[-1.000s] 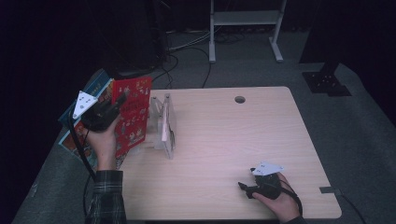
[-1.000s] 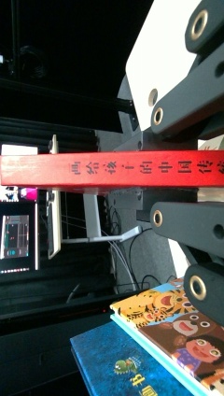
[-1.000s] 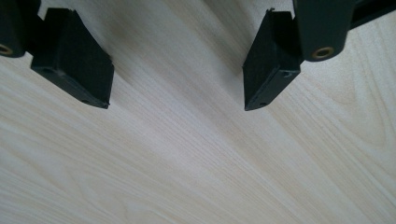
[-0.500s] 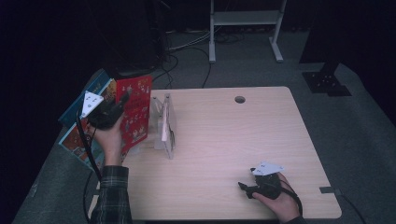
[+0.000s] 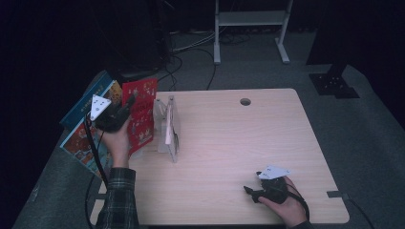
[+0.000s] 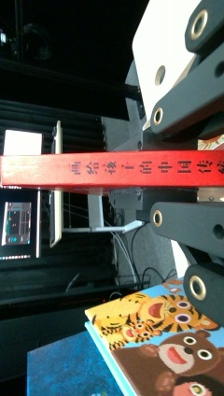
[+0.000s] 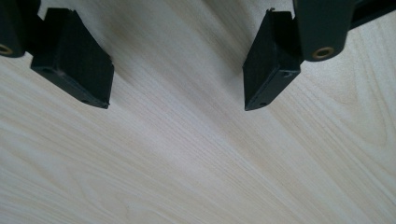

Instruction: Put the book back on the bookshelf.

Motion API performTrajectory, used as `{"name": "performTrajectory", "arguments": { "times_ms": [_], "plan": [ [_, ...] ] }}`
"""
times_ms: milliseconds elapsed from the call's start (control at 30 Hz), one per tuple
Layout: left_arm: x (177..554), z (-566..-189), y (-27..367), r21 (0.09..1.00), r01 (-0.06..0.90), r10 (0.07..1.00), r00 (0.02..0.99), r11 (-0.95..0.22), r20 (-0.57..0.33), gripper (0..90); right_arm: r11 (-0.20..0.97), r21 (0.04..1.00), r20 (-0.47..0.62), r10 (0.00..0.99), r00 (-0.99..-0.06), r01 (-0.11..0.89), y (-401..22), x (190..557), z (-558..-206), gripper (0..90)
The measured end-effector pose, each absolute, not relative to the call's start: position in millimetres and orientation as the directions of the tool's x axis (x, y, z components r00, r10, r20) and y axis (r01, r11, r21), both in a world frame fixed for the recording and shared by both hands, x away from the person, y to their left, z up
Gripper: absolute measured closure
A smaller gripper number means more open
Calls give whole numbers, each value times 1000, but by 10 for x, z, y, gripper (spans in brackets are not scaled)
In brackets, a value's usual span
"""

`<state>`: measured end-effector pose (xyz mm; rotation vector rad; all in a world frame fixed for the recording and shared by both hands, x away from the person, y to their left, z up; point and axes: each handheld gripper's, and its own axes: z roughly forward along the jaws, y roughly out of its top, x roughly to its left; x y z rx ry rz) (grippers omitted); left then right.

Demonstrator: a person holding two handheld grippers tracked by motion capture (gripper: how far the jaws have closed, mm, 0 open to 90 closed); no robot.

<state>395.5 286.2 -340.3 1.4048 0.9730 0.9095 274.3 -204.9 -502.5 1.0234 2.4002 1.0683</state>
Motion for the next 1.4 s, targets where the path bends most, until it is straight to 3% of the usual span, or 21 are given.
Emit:
{"name": "performTrajectory", "arguments": {
  "times_ms": [500,1400],
  "plan": [
    [3866,-3462,2883,999,47,932,363,-21,2,798,465,744,-5,722,-691,480,-2050,2741,-5024,239],
    [3551,-3573,3024,993,116,936,352,-22,-20,797,465,744,-8,723,-690,479,-2048,2741,-5022,240]
  ]
}}
